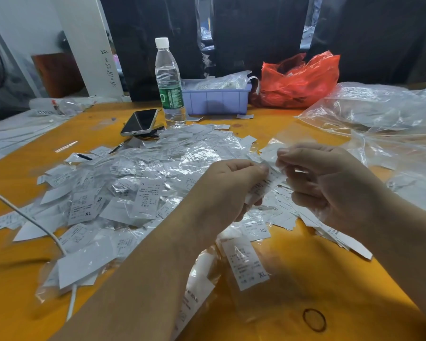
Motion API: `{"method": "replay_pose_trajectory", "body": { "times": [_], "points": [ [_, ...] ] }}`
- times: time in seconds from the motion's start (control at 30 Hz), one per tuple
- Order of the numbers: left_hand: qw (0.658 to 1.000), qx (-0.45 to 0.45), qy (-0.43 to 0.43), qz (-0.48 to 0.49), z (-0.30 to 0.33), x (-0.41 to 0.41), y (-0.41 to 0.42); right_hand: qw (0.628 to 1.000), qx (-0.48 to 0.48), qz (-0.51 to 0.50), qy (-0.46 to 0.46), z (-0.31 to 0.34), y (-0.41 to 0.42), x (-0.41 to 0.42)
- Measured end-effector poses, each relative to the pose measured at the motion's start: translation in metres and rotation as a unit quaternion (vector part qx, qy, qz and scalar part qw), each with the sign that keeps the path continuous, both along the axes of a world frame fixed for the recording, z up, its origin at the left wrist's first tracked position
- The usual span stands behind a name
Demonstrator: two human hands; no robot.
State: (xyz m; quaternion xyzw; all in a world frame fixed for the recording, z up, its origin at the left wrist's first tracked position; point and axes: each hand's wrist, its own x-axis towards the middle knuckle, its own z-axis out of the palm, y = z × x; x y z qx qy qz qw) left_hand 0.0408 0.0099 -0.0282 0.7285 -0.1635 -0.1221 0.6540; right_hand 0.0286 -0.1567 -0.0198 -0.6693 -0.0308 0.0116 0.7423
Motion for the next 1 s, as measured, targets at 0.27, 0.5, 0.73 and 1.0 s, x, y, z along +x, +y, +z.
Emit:
{"method": "replay_pose_trajectory", "body": {
  "times": [0.27, 0.5, 0.73, 1.0],
  "points": [
    [0.999, 0.027, -0.005, -0.03, 0.0041, -0.0034, 0.0004, 0.998, -0.032, 0.043, -0.024, 0.0017, -0.0006, 0.0003],
    [0.998, 0.057, -0.026, 0.009, 0.0032, -0.0032, -0.0005, 0.996, -0.058, 0.052, -0.041, 0.0021, 0.0004, 0.0014],
    [1.0, 0.026, -0.017, 0.005, 0.0027, -0.0026, -0.0001, 0.994, -0.074, 0.063, -0.04, 0.0, -0.0026, 0.0033],
    [0.993, -0.001, -0.097, 0.065, -0.001, 0.0004, 0.0031, 0.993, -0.106, 0.052, -0.022, 0.0005, -0.0025, 0.0012]
  ]
}}
